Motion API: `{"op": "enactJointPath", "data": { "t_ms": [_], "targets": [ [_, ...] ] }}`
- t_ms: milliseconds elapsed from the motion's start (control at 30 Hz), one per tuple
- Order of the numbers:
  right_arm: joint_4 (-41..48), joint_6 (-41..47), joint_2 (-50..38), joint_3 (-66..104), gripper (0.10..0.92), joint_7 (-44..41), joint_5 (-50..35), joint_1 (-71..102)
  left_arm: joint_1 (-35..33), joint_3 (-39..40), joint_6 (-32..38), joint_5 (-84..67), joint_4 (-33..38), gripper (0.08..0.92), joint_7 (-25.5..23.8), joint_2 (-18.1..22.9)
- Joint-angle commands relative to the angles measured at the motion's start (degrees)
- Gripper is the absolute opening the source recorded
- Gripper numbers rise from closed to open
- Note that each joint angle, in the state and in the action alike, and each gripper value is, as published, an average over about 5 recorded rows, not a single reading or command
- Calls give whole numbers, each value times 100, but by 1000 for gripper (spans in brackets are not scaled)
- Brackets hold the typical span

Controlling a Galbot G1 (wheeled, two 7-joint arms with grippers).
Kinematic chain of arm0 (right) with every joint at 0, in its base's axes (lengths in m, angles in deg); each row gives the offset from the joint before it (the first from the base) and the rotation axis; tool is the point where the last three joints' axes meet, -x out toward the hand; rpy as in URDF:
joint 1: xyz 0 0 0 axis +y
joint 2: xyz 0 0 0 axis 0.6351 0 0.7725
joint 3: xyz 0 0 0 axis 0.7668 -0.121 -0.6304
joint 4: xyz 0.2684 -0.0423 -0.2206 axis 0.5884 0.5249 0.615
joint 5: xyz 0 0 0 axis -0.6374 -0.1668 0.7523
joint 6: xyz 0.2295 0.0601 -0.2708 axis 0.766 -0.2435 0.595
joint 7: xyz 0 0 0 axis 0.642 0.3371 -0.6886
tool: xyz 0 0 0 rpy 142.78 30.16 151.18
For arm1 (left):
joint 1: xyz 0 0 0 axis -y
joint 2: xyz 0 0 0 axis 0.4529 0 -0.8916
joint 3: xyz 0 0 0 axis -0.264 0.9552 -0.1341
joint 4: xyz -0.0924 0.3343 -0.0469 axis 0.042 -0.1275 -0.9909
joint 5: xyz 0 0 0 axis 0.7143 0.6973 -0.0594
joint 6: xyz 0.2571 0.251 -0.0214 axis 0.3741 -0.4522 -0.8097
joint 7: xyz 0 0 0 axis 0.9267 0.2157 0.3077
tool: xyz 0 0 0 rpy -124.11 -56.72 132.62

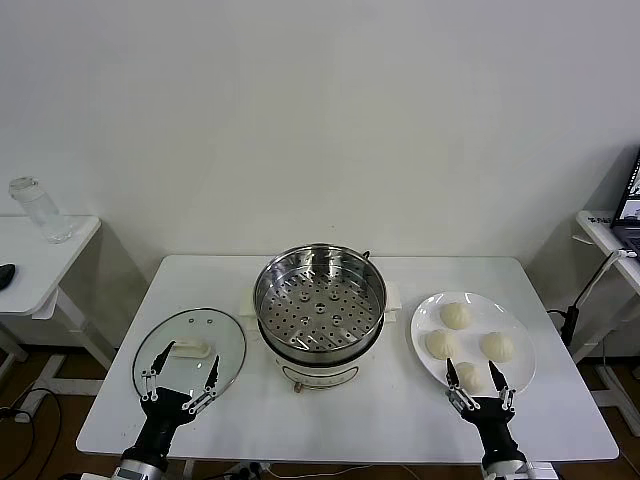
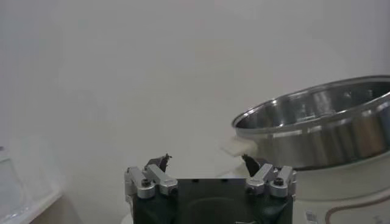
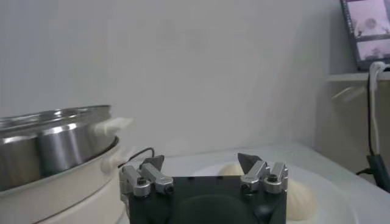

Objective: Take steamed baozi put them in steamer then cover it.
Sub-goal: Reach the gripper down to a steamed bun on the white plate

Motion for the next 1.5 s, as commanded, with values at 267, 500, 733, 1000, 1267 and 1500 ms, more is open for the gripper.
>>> {"op": "enactJointPath", "data": {
  "t_ms": [267,500,733,1000,1267,1500],
  "targets": [
    [949,1296,-837,-67,823,414,-809,-2830,-33,93,97,91,101,823,9,2],
    [2324,2054,-1516,-1256,823,-16,-1556,-4814,-18,106,130,101,163,823,16,0],
    [3675,2418,-2262,-2890,823,-2045,-1767,-6483,-6,121,154,99,202,823,18,-10],
    [4890,2424,-2655,-4481,823,-5347,-359,-8050,30,129,185,78,192,823,20,-10],
    [6096,1866,-2319,-5613,823,-7844,1408,-9341,44,128,184,67,188,823,36,5],
    [6453,1469,-1855,-5890,823,-8612,2910,-9653,41,77,187,61,181,823,39,26]
  ]
}}
